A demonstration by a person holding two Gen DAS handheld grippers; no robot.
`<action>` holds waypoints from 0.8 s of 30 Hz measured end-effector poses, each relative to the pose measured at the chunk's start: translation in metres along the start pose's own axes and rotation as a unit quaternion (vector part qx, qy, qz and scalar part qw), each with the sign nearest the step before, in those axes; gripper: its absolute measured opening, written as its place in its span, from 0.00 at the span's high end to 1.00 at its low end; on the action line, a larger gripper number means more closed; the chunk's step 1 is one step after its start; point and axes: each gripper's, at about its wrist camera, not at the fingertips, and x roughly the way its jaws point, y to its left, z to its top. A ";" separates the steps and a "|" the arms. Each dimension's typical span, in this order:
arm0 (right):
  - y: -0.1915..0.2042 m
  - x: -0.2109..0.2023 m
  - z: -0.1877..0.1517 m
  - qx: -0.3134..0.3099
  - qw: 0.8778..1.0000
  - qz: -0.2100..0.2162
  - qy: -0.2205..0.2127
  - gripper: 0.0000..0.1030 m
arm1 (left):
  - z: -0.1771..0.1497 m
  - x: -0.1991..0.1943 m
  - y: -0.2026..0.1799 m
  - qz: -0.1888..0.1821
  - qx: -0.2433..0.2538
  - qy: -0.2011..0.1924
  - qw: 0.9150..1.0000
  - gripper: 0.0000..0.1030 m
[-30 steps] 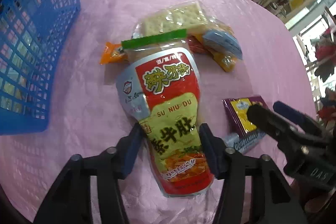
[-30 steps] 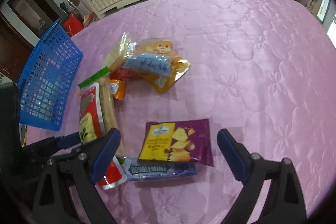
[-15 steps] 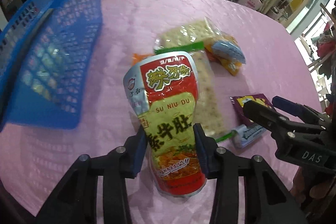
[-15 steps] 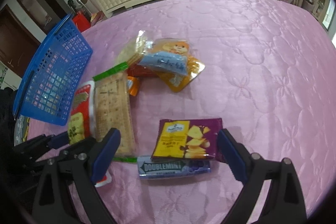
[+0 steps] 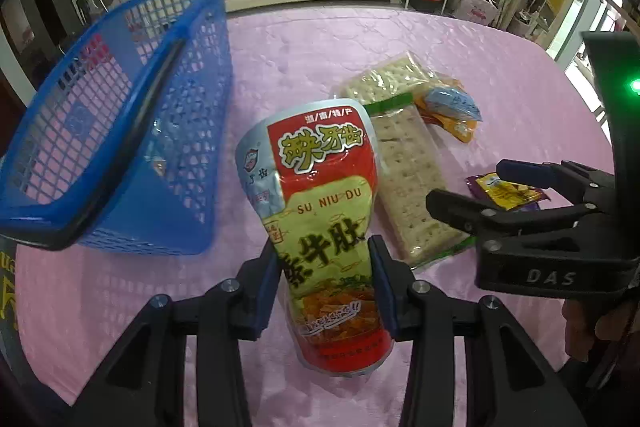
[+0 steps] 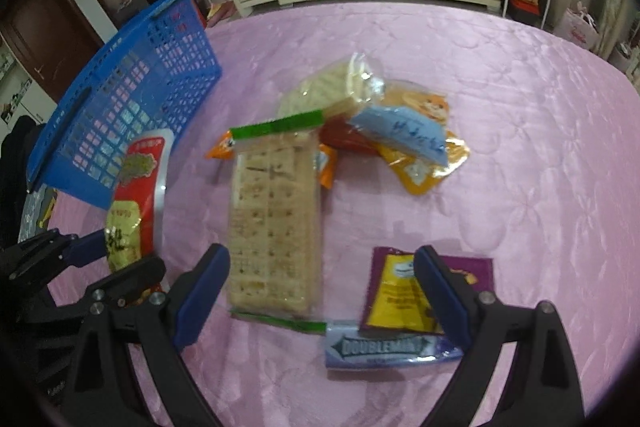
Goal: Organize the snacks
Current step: 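Grasp the red spicy snack pouch with the left tool while the right tool grasps the cracker pack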
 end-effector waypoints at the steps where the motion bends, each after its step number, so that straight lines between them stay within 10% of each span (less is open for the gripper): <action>1: 0.002 0.003 0.000 -0.005 1.000 -0.004 0.004 0.07 | -0.001 -0.001 0.001 0.006 0.004 -0.005 1.000 0.61; 24: 0.040 0.044 0.008 -0.064 0.997 -0.041 0.026 0.08 | -0.016 0.017 0.005 0.043 -0.001 -0.023 0.999 0.61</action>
